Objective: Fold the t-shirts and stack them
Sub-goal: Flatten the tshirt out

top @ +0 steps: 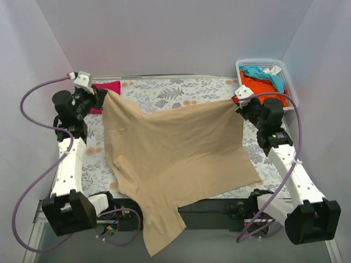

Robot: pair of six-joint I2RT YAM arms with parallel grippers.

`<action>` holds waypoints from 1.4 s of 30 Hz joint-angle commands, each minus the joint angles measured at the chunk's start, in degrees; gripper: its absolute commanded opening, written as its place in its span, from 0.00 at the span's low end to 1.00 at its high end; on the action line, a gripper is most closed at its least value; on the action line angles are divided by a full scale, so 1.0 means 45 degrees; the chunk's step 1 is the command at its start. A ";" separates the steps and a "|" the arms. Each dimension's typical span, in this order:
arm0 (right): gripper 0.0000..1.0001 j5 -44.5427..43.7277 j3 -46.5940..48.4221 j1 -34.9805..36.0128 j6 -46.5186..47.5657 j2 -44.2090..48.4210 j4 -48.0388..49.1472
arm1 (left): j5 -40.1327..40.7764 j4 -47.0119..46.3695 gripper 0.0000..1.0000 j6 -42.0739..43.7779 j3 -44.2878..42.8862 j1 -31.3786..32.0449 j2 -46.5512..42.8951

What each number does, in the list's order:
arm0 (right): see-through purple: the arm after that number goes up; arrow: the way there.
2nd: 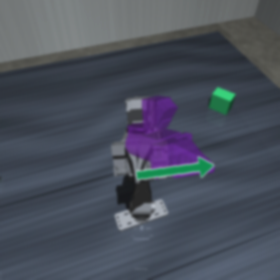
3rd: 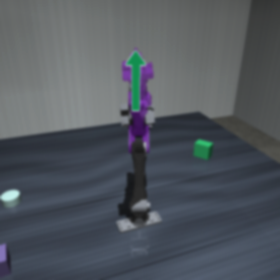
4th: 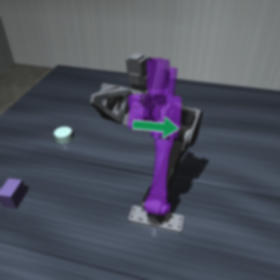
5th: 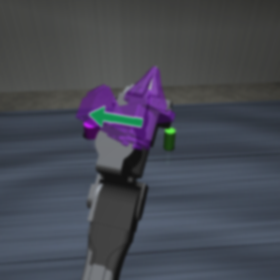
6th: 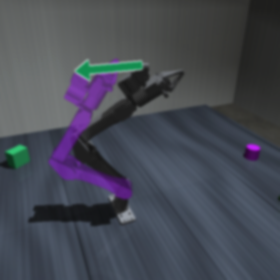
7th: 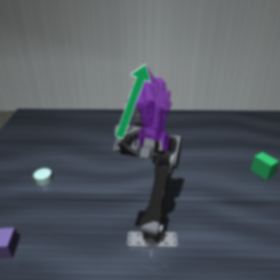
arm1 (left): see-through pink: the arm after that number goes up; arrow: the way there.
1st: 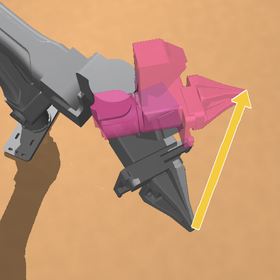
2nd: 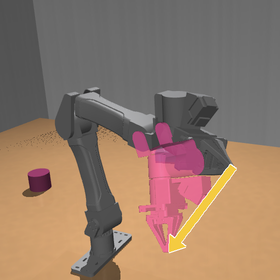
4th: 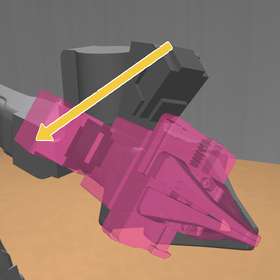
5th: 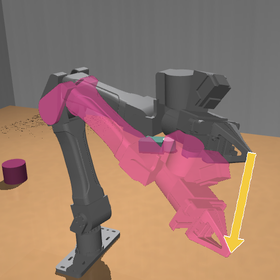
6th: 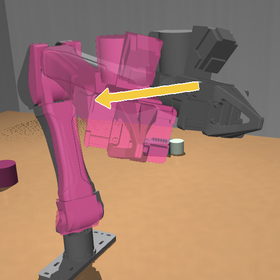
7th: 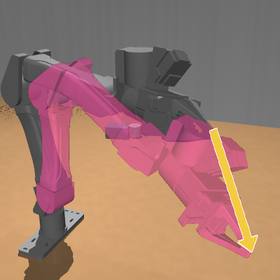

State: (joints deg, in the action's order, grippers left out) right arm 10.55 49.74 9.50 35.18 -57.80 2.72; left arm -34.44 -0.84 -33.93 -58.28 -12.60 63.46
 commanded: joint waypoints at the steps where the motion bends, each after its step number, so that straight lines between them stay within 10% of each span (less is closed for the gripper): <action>1: 0.01 0.0409 -0.0349 -0.0001 0.0288 -0.1580 0.2713 | 0.0735 -0.1664 0.00 0.1113 0.0353 0.1078 0.1108; 16: 0.01 -0.2284 0.3163 -0.0021 -0.0122 -0.8929 0.4181 | 0.2868 -0.3352 0.00 0.0784 -0.6262 0.3015 1.1748; 21: 0.44 -0.3320 0.4844 -0.0020 -0.0902 -0.9441 0.1920 | 0.3174 -0.0874 0.33 0.0471 -1.0185 0.2996 1.3884; 29: 0.78 -0.0417 0.5548 -0.0020 -0.1158 -0.6884 -0.3971 | 0.3024 0.2293 0.43 0.0216 -0.8247 0.2429 1.0479; 42: 0.60 0.1055 0.3851 -0.0020 -0.0454 -0.5962 -0.8847 | 0.3530 0.7902 0.30 0.0219 -0.1897 0.2410 0.6131</action>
State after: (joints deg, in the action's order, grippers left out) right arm 13.76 68.60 9.50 33.26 -83.59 -32.62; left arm -20.32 27.44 -31.59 -71.61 -1.72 89.69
